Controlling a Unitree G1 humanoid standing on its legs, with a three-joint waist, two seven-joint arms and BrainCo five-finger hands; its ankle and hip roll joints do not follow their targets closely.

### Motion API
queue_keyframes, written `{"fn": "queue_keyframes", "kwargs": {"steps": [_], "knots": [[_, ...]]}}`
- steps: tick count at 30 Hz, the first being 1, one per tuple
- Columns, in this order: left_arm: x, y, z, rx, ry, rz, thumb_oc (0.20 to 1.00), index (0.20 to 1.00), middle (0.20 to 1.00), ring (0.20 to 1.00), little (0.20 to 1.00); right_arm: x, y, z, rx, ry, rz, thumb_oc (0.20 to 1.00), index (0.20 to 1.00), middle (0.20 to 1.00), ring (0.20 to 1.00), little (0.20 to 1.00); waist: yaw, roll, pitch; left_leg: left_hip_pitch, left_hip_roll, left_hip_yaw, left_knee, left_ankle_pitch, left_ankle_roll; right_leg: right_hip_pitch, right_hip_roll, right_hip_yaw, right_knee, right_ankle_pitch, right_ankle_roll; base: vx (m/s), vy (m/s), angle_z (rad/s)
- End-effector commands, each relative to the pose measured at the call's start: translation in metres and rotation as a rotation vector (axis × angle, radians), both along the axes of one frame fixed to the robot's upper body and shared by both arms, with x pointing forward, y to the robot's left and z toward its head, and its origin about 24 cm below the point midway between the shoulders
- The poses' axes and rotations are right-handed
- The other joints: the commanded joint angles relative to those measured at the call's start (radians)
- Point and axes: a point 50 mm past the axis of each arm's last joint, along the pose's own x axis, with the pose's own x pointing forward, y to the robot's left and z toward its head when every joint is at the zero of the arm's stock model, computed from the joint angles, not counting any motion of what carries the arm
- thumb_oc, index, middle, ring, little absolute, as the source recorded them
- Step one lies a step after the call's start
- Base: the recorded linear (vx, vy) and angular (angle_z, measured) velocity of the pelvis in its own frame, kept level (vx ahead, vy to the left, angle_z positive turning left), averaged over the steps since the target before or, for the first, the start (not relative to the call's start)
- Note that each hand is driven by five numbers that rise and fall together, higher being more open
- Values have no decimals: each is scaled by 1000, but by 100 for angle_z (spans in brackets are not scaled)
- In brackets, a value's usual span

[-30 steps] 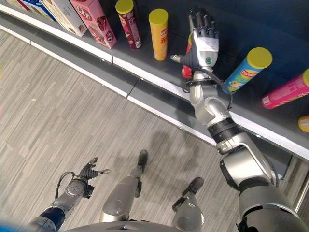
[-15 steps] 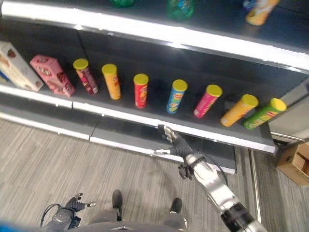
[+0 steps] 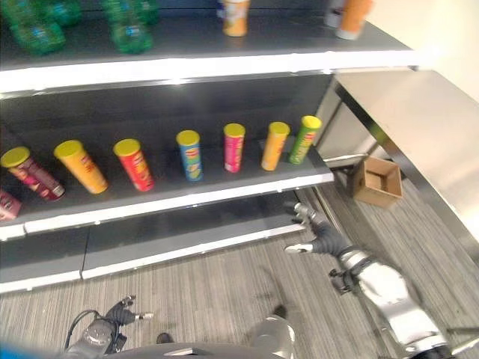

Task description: Put the goods on the table back onto the shelves and tidy them up.

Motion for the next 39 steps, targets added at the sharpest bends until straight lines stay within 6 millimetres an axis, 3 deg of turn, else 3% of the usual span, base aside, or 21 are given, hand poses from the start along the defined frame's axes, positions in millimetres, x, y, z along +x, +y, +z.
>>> {"fn": "queue_keyframes", "kwargs": {"steps": [1, 2, 3, 4, 5, 6, 7, 9, 10, 11, 12, 13, 14, 15, 17, 18, 22, 25, 32, 37, 39], "knots": [[27, 14, 17, -8, -126, 33, 1000, 1000, 1000, 1000, 1000, 12, -24, 74, -119, -307, -63, 1000, 1000, 1000, 1000, 1000, 11, -51, -38, -35, 75, 29, 92, -29, -85, 64, 56, 26, -129, 102, 37, -30, -603, -118], [24, 16, 17, -10, -129, 46, 1000, 1000, 1000, 1000, 1000, 12, -28, 90, -165, -368, -72, 1000, 1000, 1000, 1000, 1000, 9, -55, -44, -28, 106, 43, 110, -24, -98, 69, 79, 27, -153, 39, 37, -43, -670, -128], [23, 16, 17, -19, -138, 72, 1000, 1000, 1000, 1000, 1000, 11, -38, 104, -162, -419, -124, 1000, 1000, 1000, 1000, 1000, 0, -50, -43, -23, 151, 54, 139, 16, -127, 70, 114, 42, -162, 11, 37, -10, -343, -101], [24, 15, 17, -21, -139, 70, 1000, 1000, 1000, 1000, 1000, 10, -38, 104, -163, -420, -126, 1000, 1000, 1000, 1000, 1000, 4, -45, -41, -22, 157, 56, 141, 17, -129, 70, 120, 43, -162, 10, 37, -3, -436, -113], [16, 13, 13, -41, -130, 127, 1000, 1000, 1000, 1000, 1000, 4, -54, 129, -137, -559, -232, 1000, 1000, 1000, 1000, 1000, -15, -26, -40, -33, 223, 71, 225, 95, -136, 88, 189, 74, -185, -46, 15, 9, -377, -101], [13, 11, 11, -50, -128, 151, 1000, 1000, 1000, 1000, 1000, 2, -59, 138, -153, -609, -271, 1000, 1000, 1000, 1000, 1000, -18, -19, -35, -36, 252, 75, 278, 140, -136, 107, 228, 78, -201, -67, -9, 4, -380, -78], [14, 10, 11, -52, -129, 150, 1000, 1000, 1000, 1000, 1000, 2, -59, 138, -155, -611, -272, 1000, 1000, 1000, 1000, 1000, -17, -14, -31, -37, 260, 72, 283, 141, -136, 111, 235, 77, -204, -68, -13, 19, -298, -38], [8, 6, 7, -74, -130, 201, 1000, 1000, 1000, 1000, 1000, -4, -72, 160, -172, -731, -369, 1000, 1000, 1000, 1000, 1000, -26, -6, -11, -50, 332, 56, 415, 265, -136, 168, 329, 108, -260, -114, -65, 54, -425, -58], [6, 4, 6, -79, -127, 215, 1000, 1000, 1000, 1000, 1000, -4, -74, 163, -173, -749, -391, 1000, 1000, 1000, 1000, 1000, -23, -6, -4, -62, 329, 38, 443, 256, -136, 170, 348, 128, -262, -128, -81, 18, -433, -70], [5, 4, 6, -85, -133, 232, 1000, 1000, 1000, 1000, 1000, -3, -76, 166, -183, -766, -411, 1000, 1000, 1000, 1000, 1000, -12, -11, 6, -85, 290, -26, 461, 217, -131, 166, 365, 163, -264, -137, -96, -33, -318, -59], [4, 3, 5, -94, -136, 239, 1000, 1000, 1000, 1000, 1000, -5, -78, 169, -194, -779, -425, 1000, 1000, 1000, 1000, 1000, 1, -18, 16, -126, 223, -104, 465, 159, -110, 169, 380, 195, -264, -147, -110, -30, -200, -78], [4, 3, 5, -95, -136, 236, 1000, 1000, 1000, 1000, 1000, -6, -78, 169, -195, -780, -428, 1000, 1000, 1000, 1000, 1000, -3, -18, 13, -140, 222, -115, 477, 150, -109, 168, 377, 188, -263, -150, -108, -42, -236, -74], [5, -1, 4, -103, -130, 229, 1000, 1000, 1000, 1000, 1000, -9, -90, 170, -191, -796, -499, 1000, 1000, 1000, 1000, 1000, 1, -37, 17, -186, 108, -166, 436, 35, -36, 169, 393, 224, -263, -144, -125, -22, -122, -67], [5, -1, 4, -103, -130, 228, 1000, 1000, 1000, 1000, 1000, -9, -90, 170, -191, -796, -500, 1000, 1000, 1000, 1000, 1000, 1, -39, 16, -187, 104, -165, 435, 34, -33, 168, 389, 223, -263, -144, -122, 79, -179, -41], [3, -1, 2, -91, -111, 205, 1000, 1000, 1000, 1000, 1000, -15, -99, 165, -164, -798, -559, 1000, 1000, 1000, 1000, 1000, 2, -43, 13, -207, 40, -164, 392, -37, -26, 184, 400, 244, -262, -160, -114, 163, -86, -42], [5, -1, 3, -91, -112, 203, 1000, 1000, 1000, 1000, 1000, -18, -108, 159, -182, -773, -611, 1000, 1000, 1000, 1000, 1000, -2, -43, 16, -255, 17, -111, 345, -17, -26, 195, 411, 249, -264, -163, -116, 92, -90, -20], [8, 2, 5, -81, -118, 193, 1000, 1000, 1000, 1000, 1000, -16, -112, 150, -157, -736, -639, 1000, 1000, 1000, 1000, 1000, 10, -43, 32, -303, -27, -41, 287, 7, -25, 210, 436, 262, -264, -168, -110, 61, -29, -15], [4, 1, 2, -81, -96, 197, 1000, 1000, 1000, 1000, 1000, -13, -115, 134, -166, -667, -652, 1000, 1000, 1000, 1000, 1000, 10, -34, 19, -217, -89, -70, 150, 10, -1, 224, 445, 279, -259, -178, -99, 157, 115, -27], [-1, 2, 0, -88, -89, 227, 1000, 1000, 1000, 1000, 1000, -2, -112, 102, -200, -535, -648, 1000, 1000, 1000, 1000, 1000, 7, -32, -14, -141, -131, -45, 70, 0, 23, 223, 424, 284, -222, -204, -83, 126, 93, -5], [-6, 5, 0, -82, -72, 228, 1000, 1000, 1000, 1000, 1000, 4, -109, 84, -232, -472, -650, 1000, 1000, 1000, 1000, 1000, 13, -13, -4, -76, -171, -29, 27, -39, 66, 148, 361, 252, 19, -242, -52, 76, 127, -10], [-3, 9, 2, -65, -75, 217, 1000, 1000, 1000, 1000, 1000, 4, -110, 78, -238, -452, -663, 1000, 1000, 1000, 1000, 1000, 7, -12, 13, -59, -177, -33, 22, -45, 74, 95, 332, 237, 124, -227, -38, -1, 59, -9]]}}
